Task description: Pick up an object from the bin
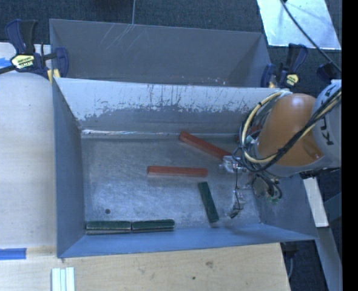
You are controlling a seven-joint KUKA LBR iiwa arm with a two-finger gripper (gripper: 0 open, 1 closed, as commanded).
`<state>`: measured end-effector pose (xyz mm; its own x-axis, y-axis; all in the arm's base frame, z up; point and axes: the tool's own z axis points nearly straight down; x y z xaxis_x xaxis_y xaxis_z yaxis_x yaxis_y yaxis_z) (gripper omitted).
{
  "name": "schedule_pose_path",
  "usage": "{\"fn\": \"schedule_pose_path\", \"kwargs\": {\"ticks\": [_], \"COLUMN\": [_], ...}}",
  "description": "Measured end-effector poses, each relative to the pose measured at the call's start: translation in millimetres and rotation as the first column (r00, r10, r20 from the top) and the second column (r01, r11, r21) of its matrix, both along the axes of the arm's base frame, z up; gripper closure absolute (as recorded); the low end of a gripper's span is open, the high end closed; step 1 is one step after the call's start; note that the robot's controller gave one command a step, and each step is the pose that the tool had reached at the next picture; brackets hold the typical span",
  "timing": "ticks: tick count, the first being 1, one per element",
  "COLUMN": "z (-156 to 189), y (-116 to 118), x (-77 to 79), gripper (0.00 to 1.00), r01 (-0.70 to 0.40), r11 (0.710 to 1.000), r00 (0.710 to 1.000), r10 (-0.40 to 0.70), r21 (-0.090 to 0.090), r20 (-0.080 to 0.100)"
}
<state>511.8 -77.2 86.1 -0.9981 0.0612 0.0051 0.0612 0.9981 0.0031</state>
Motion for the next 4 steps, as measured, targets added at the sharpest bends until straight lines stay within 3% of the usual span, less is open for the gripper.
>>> {"fn": "schedule_pose_path", "kwargs": {"ticks": [1,2,3,4], "z": [-12.0,-12.1,76.2,165.9], "y": [78.7,76.5,130.1,144.7], "x": [6.4,6.4,47.7,7.8], "gripper": [0.00,1.00,1.00,1.00], "r01": [-0.289,-0.287,-0.316,-0.320], "r11": [0.957,0.958,0.949,0.947], "r00": [0.957,0.958,0.949,0.947], "r10": [0.289,0.287,0.316,0.320], "r21": [-0.001,-0.003,-0.005,-0.005], "r20": [0.004,0.004,0.019,0.016]}}
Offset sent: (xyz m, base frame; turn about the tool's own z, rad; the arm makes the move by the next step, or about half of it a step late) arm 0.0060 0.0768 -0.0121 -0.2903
